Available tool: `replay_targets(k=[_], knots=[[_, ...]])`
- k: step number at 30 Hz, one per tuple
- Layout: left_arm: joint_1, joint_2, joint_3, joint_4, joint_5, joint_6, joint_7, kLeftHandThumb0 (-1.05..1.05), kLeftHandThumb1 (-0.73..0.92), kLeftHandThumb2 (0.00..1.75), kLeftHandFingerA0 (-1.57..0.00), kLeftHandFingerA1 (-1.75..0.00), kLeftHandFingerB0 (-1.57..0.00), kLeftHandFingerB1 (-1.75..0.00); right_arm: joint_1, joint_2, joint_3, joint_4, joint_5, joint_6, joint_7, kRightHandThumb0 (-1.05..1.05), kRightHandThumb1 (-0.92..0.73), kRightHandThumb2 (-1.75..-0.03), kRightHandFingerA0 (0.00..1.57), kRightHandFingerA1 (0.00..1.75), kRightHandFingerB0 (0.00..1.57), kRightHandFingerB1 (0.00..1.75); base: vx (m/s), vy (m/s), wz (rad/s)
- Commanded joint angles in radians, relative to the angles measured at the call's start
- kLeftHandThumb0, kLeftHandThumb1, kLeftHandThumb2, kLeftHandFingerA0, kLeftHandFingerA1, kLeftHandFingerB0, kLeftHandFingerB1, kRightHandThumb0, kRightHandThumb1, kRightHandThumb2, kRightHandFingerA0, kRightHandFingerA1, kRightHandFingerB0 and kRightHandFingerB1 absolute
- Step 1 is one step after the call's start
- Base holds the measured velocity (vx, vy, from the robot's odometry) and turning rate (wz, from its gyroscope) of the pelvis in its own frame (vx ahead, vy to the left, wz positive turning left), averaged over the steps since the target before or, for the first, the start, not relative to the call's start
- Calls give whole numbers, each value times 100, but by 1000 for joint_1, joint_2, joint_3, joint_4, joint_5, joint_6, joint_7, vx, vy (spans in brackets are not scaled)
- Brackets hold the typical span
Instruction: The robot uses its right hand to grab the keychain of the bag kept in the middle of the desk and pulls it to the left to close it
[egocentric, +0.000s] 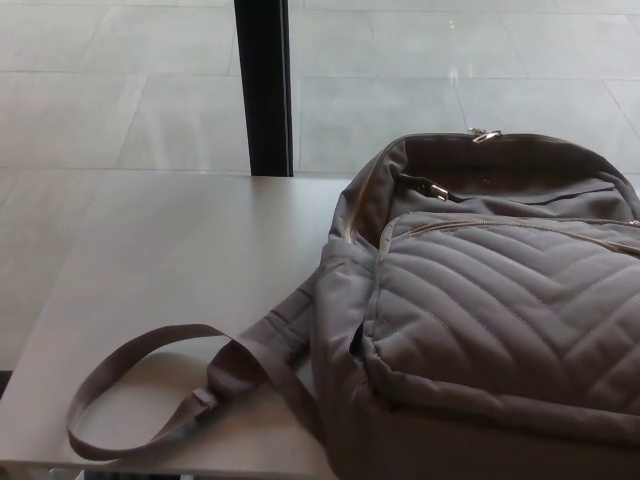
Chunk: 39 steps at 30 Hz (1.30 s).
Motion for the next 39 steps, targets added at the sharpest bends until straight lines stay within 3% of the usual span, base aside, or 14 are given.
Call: replay_targets(k=[1,7,9,14,19,20,22,23,25,26,30,31,35,39], knots=[[8,13,9,-10,-13,-15,-16,-66,73,62,-64,-54,-55,-42,-98,48,-40,33,46,21,-64,6,-53,-118,86,167,79,136,0,0,0],[6,17,5,-13,-6,-7,-10,-65,74,63,-63,-54,-54,-43,-171,72,-28,25,37,65,-55,13,-50,-118,87,163,81,137,0,0,0],[3,18,2,-5,-1,-13,-5,-65,74,63,-65,-55,-56,-43,-213,71,-6,13,16,116,-46,5,-42,-126,87,163,84,140,0,0,0],[8,22,-7,-7,6,-21,-6,-67,74,63,-64,-54,-55,-43,-312,88,47,1,9,186,-27,-3,-39,-125,94,164,87,138,0,0,0],[2,21,-2,13,0,-15,-7,-66,74,63,-65,-53,-56,-43,-375,107,96,26,23,181,-9,-3,-40,-125,99,159,93,136,0,0,0],[4,20,-3,7,0,-16,-5,-64,74,63,-64,-54,-55,-43,-387,100,129,22,-1,192,7,-6,-40,-116,120,134,106,121,0,0,0],[5,19,-3,5,0,-16,-4,-64,74,63,-64,-54,-55,-43,-393,93,148,19,-8,201,12,-6,-40,-116,120,134,106,121,0,0,0],[3,20,-2,6,-1,-10,-4,-67,74,63,-64,-54,-55,-43,-414,100,186,5,-24,254,33,-7,-45,-117,94,162,86,139,0,0,0],[3,23,-4,8,2,-15,-6,-66,74,63,-64,-54,-54,-43,-442,118,228,7,-37,285,39,-6,-46,-117,95,165,84,141,0,0,0],[2,24,-5,10,3,-16,-7,-68,74,63,-65,-54,-54,-44,-453,123,248,21,-47,270,35,-6,-43,-126,99,167,84,144,0,0,0],[6,26,-12,4,9,-26,-6,-68,75,63,-64,-54,-53,-44,-521,169,335,65,-87,331,25,-9,-48,-118,95,167,82,146,0,0,0],[5,27,-15,6,13,-27,4,-68,75,63,-65,-53,-54,-43,-562,205,364,102,-95,383,24,-10,-53,-106,87,171,79,153,0,0,0],[-9,26,-21,20,18,-9,20,-64,77,63,-65,-51,-53,-43,-634,260,413,171,-127,465,8,-13,-62,-93,82,175,70,156,0,0,0],[-2,21,-33,13,26,-26,23,-67,76,63,-65,-53,-54,-44,-712,338,460,239,-160,528,-27,-13,-59,-101,80,174,67,152,0,0,0]])
